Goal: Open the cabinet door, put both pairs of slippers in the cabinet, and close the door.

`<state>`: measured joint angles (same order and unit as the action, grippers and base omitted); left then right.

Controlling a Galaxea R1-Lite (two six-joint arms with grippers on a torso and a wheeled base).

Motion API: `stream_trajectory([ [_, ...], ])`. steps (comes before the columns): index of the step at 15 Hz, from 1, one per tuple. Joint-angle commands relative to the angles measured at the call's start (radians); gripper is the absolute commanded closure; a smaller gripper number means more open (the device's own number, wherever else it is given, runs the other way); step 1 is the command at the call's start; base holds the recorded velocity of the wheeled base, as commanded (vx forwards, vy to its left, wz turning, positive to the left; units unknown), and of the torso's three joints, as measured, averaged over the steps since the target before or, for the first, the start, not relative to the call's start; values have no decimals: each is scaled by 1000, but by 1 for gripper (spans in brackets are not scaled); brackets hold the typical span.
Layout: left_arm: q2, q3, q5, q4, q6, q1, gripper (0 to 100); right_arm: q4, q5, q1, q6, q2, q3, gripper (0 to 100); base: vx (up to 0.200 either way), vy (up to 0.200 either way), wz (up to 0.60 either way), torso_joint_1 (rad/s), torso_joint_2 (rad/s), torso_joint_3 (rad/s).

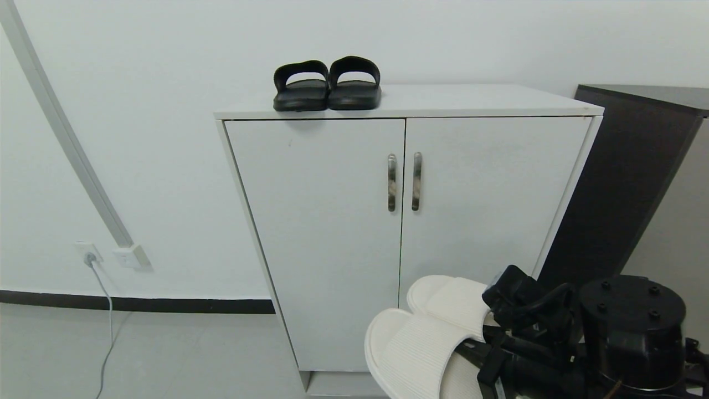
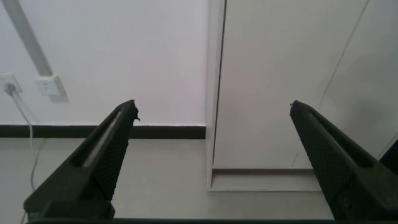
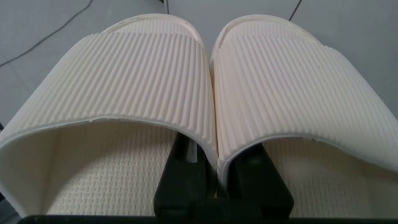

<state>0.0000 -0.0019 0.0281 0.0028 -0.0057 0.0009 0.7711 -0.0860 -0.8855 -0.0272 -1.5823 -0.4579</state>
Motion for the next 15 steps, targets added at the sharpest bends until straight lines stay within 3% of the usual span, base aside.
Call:
stream_trajectory([
  [1,2,-4,4,-3,1,1,0,1,2,-1,-5,-5,7,100,0,0,0,-17,124,115],
  [3,5,-4,6,-3,1,1,0,1,2,0,-10,-7,7,100,0,0,0,-4,28,38],
  [4,12,-67,21,-4,-5,2,0,1,2,-1,-10,-13,7,100,0,0,0,0,0,0],
  [5,58,-187,27,20,-45,1,0,2,2,-1,-10,-15,7,100,0,0,0,0,0,0],
  [6,129,-250,13,62,-63,1,0,10,2,-3,-10,-21,7,100,0,0,0,0,0,0],
  [9,334,-267,-114,34,-57,-13,0,39,0,-6,-10,-41,15,100,0,0,0,0,0,0],
  [10,445,-293,-171,-41,-56,-13,0,48,0,-1,-8,-45,21,100,0,0,0,0,0,0],
  [12,534,-339,-243,-102,-37,-21,0,59,-1,-1,-8,-44,21,100,0,0,0,0,0,0],
  [13,638,-417,-361,-148,-26,-35,0,82,-3,2,-5,-42,31,100,0,0,0,0,0,0],
  [15,730,-497,-438,-172,-16,-71,0,102,-3,3,-10,-34,47,100,0,0,0,0,0,0],
])
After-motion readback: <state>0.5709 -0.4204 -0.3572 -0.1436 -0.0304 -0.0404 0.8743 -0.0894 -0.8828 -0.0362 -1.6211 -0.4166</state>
